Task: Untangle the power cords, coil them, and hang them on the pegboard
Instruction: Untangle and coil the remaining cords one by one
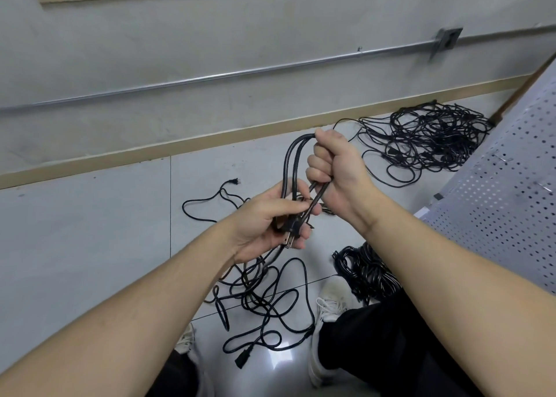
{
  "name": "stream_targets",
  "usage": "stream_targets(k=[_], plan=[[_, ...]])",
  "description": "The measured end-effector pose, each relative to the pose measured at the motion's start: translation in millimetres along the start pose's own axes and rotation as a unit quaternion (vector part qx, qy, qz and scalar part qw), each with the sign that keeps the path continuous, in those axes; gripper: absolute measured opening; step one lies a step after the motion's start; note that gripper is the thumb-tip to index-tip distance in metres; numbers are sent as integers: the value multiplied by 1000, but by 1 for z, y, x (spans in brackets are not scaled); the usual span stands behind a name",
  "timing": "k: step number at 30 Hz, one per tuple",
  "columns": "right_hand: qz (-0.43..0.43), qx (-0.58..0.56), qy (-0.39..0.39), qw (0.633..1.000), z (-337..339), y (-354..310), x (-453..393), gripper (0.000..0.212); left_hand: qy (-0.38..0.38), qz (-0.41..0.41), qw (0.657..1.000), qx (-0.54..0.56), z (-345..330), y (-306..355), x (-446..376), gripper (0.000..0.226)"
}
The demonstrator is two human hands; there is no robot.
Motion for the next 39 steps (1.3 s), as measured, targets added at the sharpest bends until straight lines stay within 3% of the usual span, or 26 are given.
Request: stream_targets(k=[2,5,8,10,13,18,23,26,29,35,39], plan=[[4,0,-16,1000,-3,1,2,37,-62,19,998,22,-6,0,1,19],[0,17,11,1000,1,2,1,36,-69,30,997,34,-9,-2,-3,18],[-38,72,40,996,10,13,-2,28,-33,12,999,6,-5,-3,-6,17],[-85,76,35,993,12,23,-3,36,11,-28,1000,-8,1,0,-8,22],[-127,128,-35,983,5,30,4,30,79,-110,991,22,8,14,-8,26],[-197,249,-196,928,-6,68,22,32,173,-173,965,97,25,29,-4,28],[-231,329,-278,872,-11,76,32,41,205,-176,954,127,34,32,3,29],[-244,437,-351,791,-11,91,37,27,216,-183,949,139,37,33,4,28],[-215,558,-331,730,-8,109,34,12,240,-178,948,113,41,34,5,29],[-147,728,-261,616,4,84,25,40,363,-171,915,-47,65,50,16,30],[-200,701,-219,648,14,62,16,48,421,-165,888,-79,82,56,24,26]])
Point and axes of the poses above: each hand's wrist, its own x-axis away from the middle knuckle, its own z-axis out of the back of the hand, y = z × x, the point moved 4 cm from there along -x, towards the middle knuckle, and after that the axes turned 6 degrees about -y, right-handed, at the moved point
